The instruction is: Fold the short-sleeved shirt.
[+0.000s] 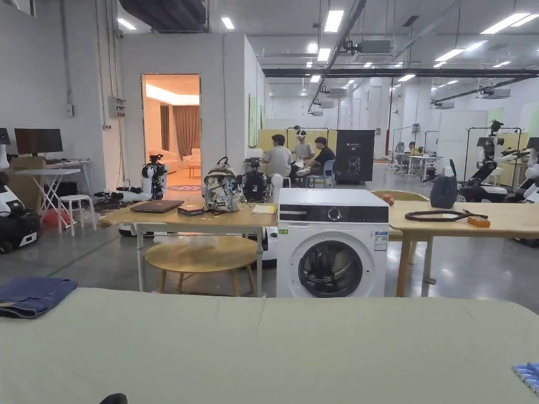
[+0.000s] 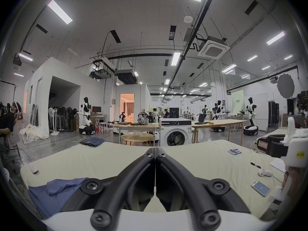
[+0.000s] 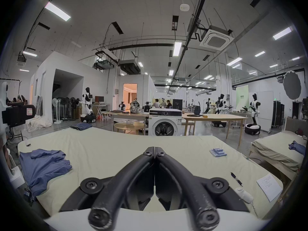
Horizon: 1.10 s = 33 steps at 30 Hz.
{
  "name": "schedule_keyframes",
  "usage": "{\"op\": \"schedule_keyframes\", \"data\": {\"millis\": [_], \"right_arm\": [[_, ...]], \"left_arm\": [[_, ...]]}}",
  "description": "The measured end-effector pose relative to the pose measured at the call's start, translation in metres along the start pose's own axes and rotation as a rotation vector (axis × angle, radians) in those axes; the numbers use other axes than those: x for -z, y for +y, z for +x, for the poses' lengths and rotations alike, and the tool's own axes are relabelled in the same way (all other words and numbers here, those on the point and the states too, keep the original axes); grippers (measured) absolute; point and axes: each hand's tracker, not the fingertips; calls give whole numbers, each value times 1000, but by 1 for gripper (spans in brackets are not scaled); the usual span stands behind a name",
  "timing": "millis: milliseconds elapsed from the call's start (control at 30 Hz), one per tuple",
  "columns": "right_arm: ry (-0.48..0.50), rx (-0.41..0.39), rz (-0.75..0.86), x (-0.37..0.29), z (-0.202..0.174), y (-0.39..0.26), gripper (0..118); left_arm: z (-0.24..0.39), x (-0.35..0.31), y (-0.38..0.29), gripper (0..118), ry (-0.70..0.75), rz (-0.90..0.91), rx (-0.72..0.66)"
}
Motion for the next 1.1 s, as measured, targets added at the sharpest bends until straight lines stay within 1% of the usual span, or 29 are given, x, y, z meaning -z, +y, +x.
{"op": "schedule_keyframes", "data": {"millis": [600, 800, 967, 1033, 1100], "right_arm": [[4, 4, 4, 1, 0, 3, 0], [1, 11, -6, 8, -5, 0, 0], [51, 12, -5, 20, -22, -1, 0], [100, 24, -13, 28, -36, -1, 0], [179, 37, -21, 35, -53, -4, 0]], "left_arm": [[2, 1, 4, 0, -1, 9, -4], [-7, 0, 7, 0, 31, 6, -10], [-24, -8, 6, 0, 78, 9, -23], [-33, -15, 4, 0, 120, 4, -8], [-43, -24, 3, 0, 170, -12, 18]]}}
